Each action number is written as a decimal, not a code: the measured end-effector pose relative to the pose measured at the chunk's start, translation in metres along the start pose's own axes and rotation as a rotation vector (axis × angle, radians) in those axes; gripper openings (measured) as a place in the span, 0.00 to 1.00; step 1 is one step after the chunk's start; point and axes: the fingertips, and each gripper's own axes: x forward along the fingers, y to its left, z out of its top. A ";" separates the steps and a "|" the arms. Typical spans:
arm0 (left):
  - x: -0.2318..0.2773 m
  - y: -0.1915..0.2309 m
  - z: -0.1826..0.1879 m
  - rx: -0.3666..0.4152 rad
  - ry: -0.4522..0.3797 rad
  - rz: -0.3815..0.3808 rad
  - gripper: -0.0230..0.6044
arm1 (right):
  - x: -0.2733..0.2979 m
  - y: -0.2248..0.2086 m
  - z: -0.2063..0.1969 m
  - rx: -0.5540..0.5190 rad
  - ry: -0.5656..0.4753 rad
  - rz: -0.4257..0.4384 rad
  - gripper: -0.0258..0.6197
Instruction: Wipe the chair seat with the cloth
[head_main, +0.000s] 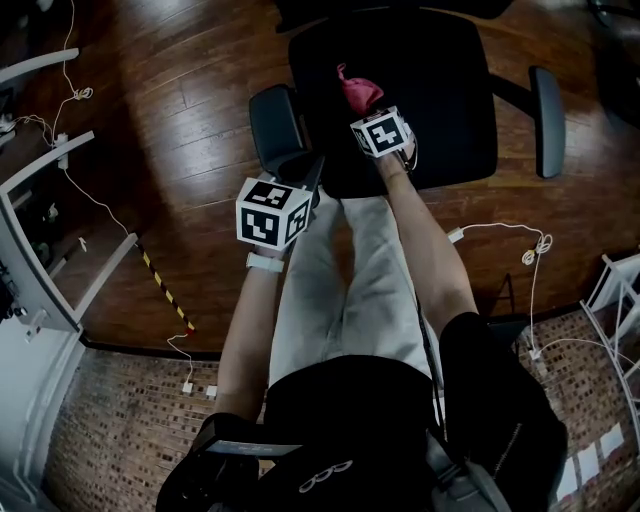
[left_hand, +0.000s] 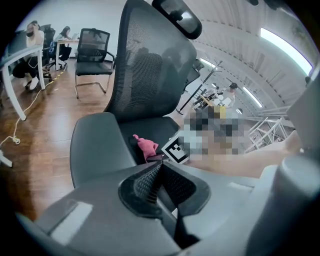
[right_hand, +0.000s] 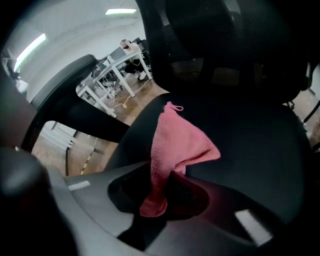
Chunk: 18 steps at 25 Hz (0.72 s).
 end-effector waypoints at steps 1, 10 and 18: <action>-0.001 -0.001 0.000 0.003 -0.004 -0.007 0.02 | 0.001 0.012 0.002 0.020 -0.011 0.038 0.14; -0.008 -0.002 -0.007 0.009 -0.003 -0.026 0.02 | -0.002 0.115 0.016 0.138 -0.117 0.587 0.14; -0.010 0.003 -0.010 0.000 0.011 -0.026 0.02 | -0.013 -0.013 -0.048 0.264 -0.056 0.223 0.15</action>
